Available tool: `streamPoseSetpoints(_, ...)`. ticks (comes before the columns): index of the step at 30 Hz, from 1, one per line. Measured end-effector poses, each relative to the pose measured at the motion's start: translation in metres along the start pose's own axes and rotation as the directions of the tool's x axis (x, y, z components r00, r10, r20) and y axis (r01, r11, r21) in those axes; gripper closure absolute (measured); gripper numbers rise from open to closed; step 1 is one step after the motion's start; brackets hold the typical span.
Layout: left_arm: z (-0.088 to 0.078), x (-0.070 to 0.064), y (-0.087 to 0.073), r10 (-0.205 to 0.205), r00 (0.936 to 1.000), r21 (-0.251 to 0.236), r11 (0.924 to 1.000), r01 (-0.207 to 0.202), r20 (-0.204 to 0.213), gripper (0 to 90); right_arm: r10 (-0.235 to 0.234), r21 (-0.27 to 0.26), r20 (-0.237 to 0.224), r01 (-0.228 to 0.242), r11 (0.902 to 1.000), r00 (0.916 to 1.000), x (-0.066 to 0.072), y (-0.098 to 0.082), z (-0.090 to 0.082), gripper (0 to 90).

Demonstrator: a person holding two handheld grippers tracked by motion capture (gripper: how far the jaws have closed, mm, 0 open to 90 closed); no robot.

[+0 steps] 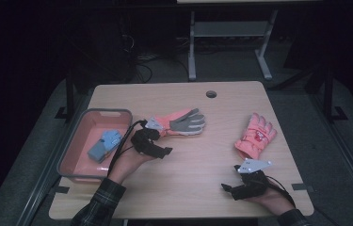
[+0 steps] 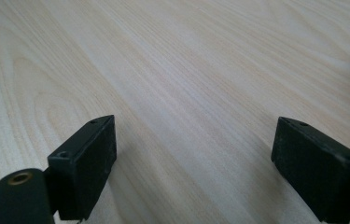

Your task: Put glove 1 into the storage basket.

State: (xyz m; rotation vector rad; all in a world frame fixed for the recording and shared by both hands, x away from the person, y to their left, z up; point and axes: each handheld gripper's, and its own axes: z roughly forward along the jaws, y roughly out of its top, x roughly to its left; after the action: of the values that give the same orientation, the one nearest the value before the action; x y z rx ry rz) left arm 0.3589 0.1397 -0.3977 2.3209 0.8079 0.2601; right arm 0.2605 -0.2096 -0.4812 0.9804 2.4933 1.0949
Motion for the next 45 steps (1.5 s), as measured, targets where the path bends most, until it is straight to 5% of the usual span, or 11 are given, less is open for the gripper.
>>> streamPoseSetpoints(8,0.01,0.011,0.011,-0.007,0.9969,0.029,0.9995,0.01,-0.079,51.7,-0.003,-0.001,0.001,0.003,1.0,1.0,0.0,0.0,0.0,13.9)
streamPoseSetpoints(14,0.018,0.024,0.016,-0.041,0.9806,0.049,0.9975,0.051,-0.192,48.7,0.001,-0.002,0.0,-0.001,1.0,1.0,0.0,0.0,0.0,13.8)
streamPoseSetpoints(26,0.035,0.04,0.014,-0.103,0.9629,0.111,0.9847,0.134,-0.249,47.9,0.001,-0.002,0.0,-0.001,1.0,1.0,0.0,0.0,0.0,13.9)
streamPoseSetpoints(30,0.045,0.043,0.012,-0.117,0.9628,0.153,0.9755,0.158,-0.243,51.9,0.001,-0.002,0.0,-0.001,1.0,1.0,0.0,0.0,0.0,13.9)
streamPoseSetpoints(33,0.049,0.045,0.01,-0.144,0.9582,0.139,0.9735,0.182,-0.247,58.6,-0.003,-0.001,0.0,0.003,1.0,1.0,0.0,0.0,0.0,13.9)
streamPoseSetpoints(37,0.048,0.043,0.011,-0.15,0.9655,0.137,0.9738,0.181,-0.213,76.4,0.001,-0.002,0.0,-0.001,1.0,1.0,0.0,0.0,0.0,13.8)
streamPoseSetpoints(45,0.045,0.024,0.012,-0.103,0.986,0.137,0.9832,0.121,-0.131,82.3,-0.002,-0.001,0.0,0.002,1.0,1.0,0.0,0.0,0.0,13.8)
